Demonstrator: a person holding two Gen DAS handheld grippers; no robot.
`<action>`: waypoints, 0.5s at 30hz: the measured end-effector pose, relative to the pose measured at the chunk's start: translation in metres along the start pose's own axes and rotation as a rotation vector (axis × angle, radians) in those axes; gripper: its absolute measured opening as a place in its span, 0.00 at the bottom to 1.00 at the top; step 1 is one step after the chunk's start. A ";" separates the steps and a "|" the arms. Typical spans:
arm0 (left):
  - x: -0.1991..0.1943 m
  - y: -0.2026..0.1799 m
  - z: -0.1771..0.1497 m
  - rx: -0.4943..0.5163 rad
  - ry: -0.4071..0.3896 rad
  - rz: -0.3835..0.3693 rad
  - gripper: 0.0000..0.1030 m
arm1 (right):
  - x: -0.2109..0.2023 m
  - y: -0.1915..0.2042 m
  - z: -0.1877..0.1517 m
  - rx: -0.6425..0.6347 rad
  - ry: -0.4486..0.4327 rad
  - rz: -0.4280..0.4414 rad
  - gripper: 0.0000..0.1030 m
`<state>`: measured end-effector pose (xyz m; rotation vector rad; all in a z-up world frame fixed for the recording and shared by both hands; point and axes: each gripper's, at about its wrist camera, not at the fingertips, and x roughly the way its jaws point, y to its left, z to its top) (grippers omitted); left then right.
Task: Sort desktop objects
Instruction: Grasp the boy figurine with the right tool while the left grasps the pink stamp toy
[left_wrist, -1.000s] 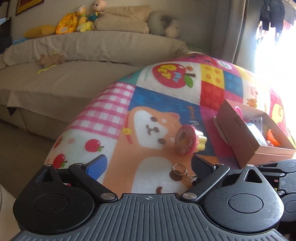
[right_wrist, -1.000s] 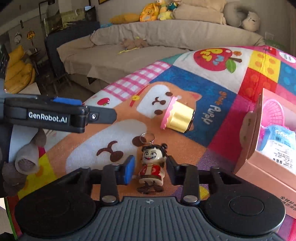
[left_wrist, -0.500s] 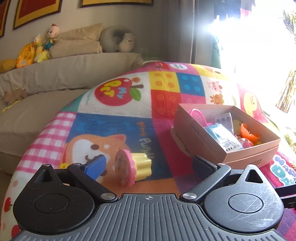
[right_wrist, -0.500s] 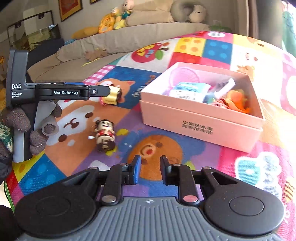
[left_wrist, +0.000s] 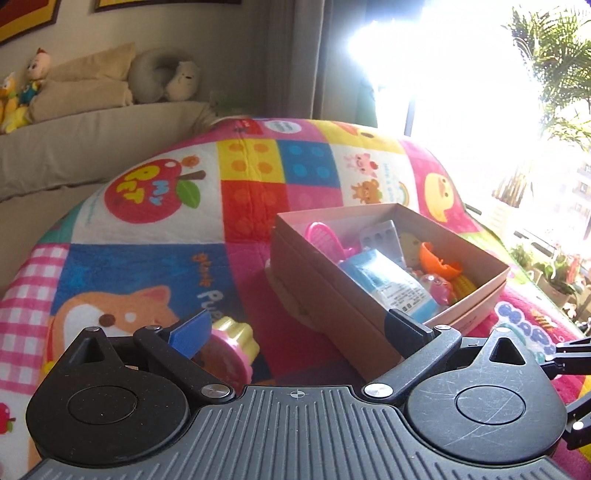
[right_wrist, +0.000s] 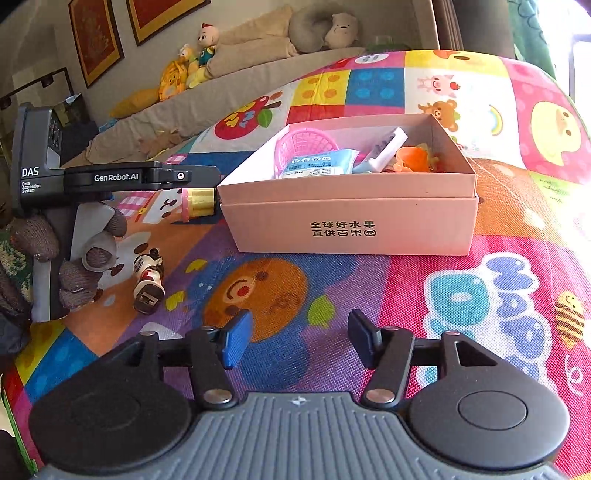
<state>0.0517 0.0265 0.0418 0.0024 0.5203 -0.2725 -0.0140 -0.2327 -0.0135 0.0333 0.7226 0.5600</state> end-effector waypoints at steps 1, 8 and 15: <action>0.000 0.004 -0.001 -0.002 0.009 0.037 0.99 | -0.001 0.001 0.000 -0.001 -0.001 0.001 0.58; 0.031 0.044 -0.007 -0.162 0.144 0.119 0.99 | 0.001 0.006 -0.001 -0.031 0.002 -0.007 0.64; 0.048 0.045 -0.008 -0.144 0.173 0.127 0.69 | 0.002 0.010 -0.002 -0.054 0.006 -0.029 0.67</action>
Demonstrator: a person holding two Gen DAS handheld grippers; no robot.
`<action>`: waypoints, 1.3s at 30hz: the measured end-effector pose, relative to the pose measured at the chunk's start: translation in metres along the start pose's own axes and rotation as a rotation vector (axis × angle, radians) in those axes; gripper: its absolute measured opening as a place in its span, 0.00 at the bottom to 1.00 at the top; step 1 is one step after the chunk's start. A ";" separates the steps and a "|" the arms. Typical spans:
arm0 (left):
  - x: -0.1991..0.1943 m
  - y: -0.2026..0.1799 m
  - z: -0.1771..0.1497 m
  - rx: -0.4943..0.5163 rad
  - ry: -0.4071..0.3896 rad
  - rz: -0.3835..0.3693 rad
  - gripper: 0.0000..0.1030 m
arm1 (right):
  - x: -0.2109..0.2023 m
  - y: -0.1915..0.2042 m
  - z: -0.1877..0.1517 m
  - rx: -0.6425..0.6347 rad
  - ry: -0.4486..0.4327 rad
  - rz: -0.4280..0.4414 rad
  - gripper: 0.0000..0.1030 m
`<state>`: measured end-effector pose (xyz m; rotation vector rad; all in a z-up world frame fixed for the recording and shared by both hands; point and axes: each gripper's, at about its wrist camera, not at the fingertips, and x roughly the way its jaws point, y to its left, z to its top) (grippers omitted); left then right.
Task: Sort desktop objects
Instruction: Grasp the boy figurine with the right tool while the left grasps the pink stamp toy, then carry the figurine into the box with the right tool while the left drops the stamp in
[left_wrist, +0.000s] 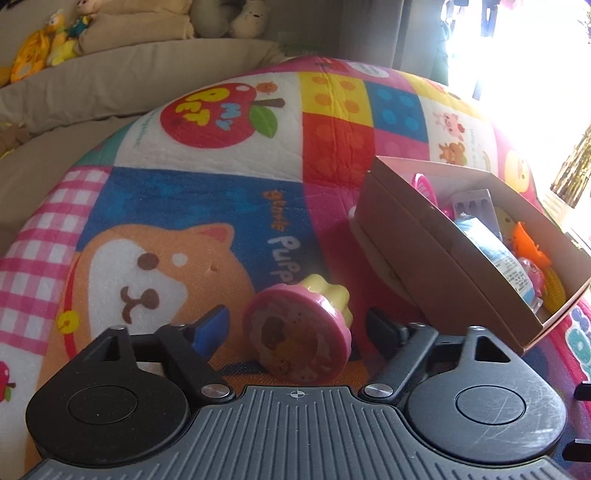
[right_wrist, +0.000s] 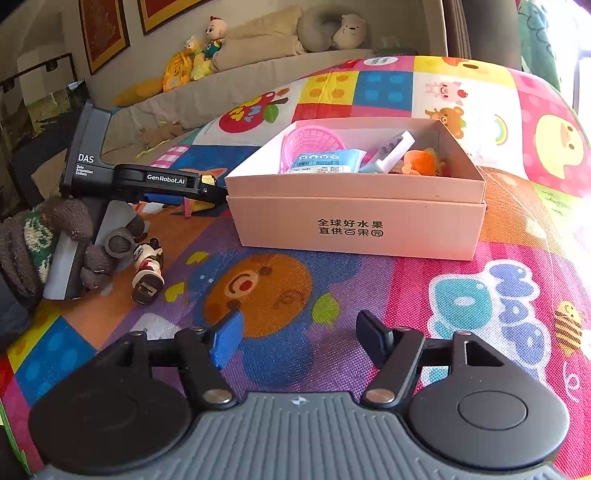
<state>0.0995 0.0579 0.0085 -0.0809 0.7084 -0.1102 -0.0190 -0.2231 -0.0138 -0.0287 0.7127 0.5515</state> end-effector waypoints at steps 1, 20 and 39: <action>-0.003 0.000 0.000 0.003 0.004 -0.001 0.63 | 0.000 0.001 0.000 -0.003 0.000 -0.004 0.68; -0.151 0.020 -0.060 0.021 -0.068 0.108 0.59 | 0.061 0.132 0.040 -0.358 0.060 0.191 0.61; -0.190 -0.118 -0.036 0.249 -0.203 -0.175 0.59 | -0.133 0.025 0.058 -0.124 -0.091 -0.023 0.28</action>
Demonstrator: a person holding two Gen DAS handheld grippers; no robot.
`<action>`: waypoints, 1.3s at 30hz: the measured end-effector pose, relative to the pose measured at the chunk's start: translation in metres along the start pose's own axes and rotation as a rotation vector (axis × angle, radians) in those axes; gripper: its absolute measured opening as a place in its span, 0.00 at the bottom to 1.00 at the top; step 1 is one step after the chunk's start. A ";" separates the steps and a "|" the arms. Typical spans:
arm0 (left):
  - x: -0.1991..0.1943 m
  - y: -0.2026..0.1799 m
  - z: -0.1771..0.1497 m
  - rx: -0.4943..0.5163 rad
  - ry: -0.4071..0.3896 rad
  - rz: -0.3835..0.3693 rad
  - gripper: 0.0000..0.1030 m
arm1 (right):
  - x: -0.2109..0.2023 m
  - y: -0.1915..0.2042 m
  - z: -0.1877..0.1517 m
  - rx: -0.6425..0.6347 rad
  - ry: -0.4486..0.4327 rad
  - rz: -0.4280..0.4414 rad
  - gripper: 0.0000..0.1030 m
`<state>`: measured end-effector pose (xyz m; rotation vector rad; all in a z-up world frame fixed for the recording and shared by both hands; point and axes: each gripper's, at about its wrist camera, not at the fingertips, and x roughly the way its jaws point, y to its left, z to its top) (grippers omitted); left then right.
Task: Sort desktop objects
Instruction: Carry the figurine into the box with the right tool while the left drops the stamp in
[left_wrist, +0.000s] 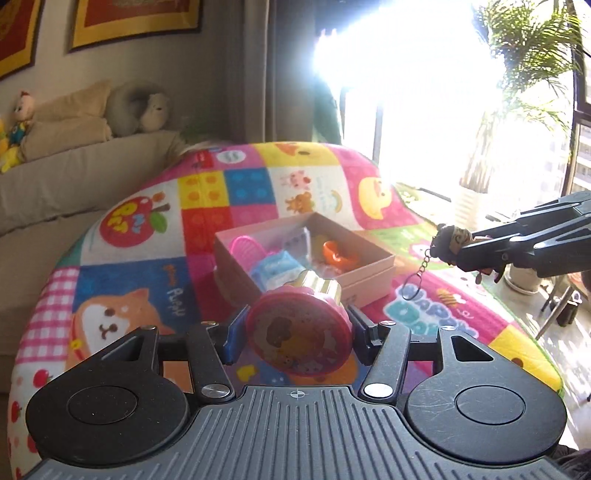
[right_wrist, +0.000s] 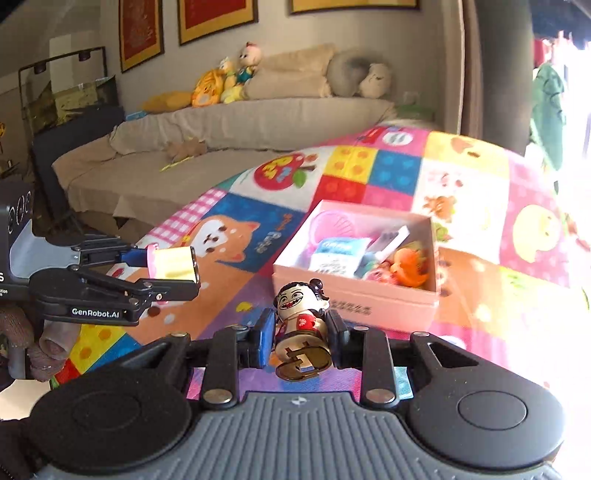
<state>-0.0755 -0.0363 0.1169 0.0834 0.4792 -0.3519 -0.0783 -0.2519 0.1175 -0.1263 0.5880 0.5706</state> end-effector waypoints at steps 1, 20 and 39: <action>0.003 -0.005 0.007 0.012 -0.012 -0.004 0.59 | -0.007 -0.005 0.003 0.010 -0.024 -0.020 0.28; 0.108 0.015 0.039 -0.062 0.039 0.120 0.92 | 0.082 -0.107 0.088 0.306 -0.131 -0.089 0.64; 0.113 0.044 -0.033 -0.104 0.169 0.240 1.00 | 0.174 -0.104 0.013 0.438 0.007 -0.022 0.94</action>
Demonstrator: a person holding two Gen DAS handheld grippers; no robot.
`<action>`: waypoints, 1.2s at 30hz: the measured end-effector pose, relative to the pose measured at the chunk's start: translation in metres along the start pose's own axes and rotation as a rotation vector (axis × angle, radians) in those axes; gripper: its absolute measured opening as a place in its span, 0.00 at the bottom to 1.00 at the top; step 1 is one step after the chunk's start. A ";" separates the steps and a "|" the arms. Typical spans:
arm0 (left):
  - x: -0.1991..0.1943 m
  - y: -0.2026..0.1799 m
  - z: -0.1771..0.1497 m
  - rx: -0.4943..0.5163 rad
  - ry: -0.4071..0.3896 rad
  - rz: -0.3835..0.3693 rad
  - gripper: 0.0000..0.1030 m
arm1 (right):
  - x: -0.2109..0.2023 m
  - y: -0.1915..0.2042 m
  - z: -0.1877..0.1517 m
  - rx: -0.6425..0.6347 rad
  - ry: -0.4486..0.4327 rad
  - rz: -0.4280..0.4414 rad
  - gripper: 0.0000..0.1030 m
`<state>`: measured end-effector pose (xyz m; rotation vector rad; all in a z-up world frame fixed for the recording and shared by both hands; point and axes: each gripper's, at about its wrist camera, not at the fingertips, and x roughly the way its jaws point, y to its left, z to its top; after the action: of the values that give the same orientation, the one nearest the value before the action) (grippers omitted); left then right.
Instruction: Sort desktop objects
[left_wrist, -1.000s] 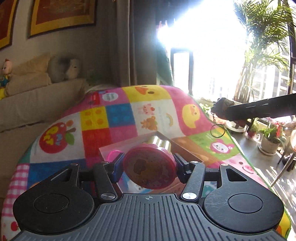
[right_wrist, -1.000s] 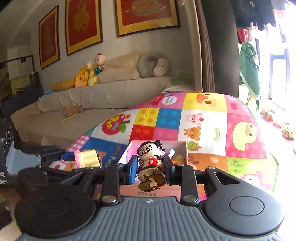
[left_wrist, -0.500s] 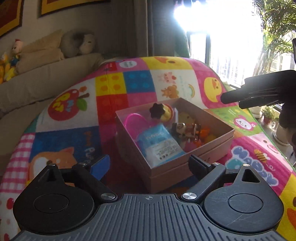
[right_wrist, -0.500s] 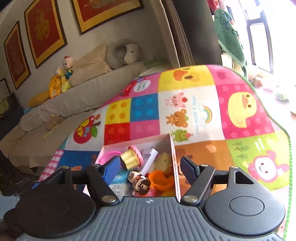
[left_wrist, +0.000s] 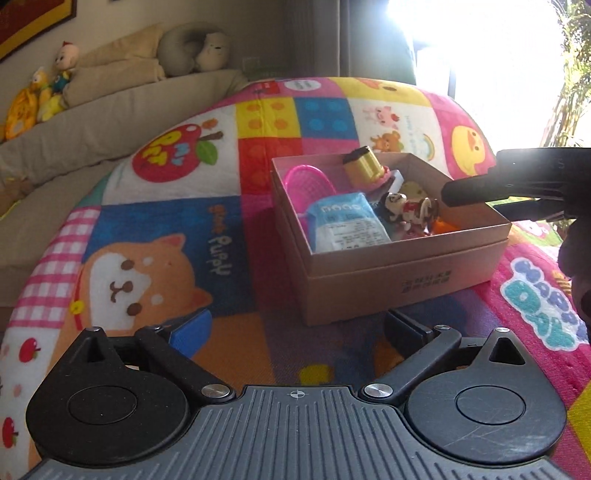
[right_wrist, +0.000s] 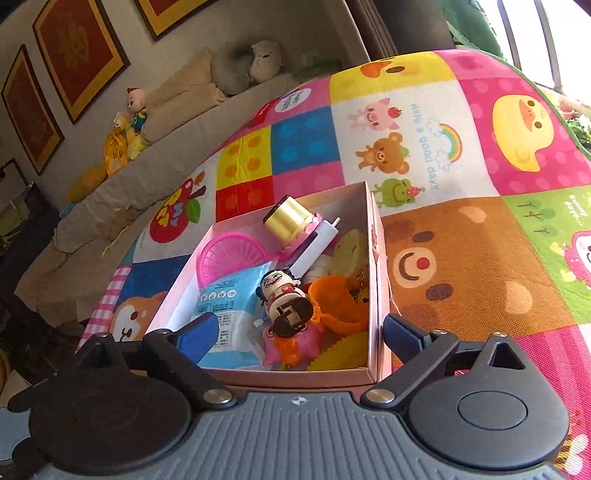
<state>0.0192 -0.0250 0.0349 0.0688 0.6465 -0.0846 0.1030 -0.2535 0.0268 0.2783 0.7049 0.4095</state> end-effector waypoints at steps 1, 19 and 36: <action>-0.001 0.001 -0.003 -0.009 -0.001 0.016 1.00 | -0.004 0.006 -0.003 -0.019 -0.024 -0.022 0.94; 0.030 -0.007 -0.023 -0.113 0.069 0.117 1.00 | -0.002 0.035 -0.089 -0.240 0.083 -0.320 1.00; 0.030 -0.008 -0.026 -0.122 0.055 0.125 1.00 | -0.005 0.035 -0.098 -0.230 0.015 -0.332 1.00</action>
<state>0.0263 -0.0321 -0.0043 -0.0061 0.6991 0.0775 0.0244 -0.2142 -0.0284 -0.0605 0.6971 0.1733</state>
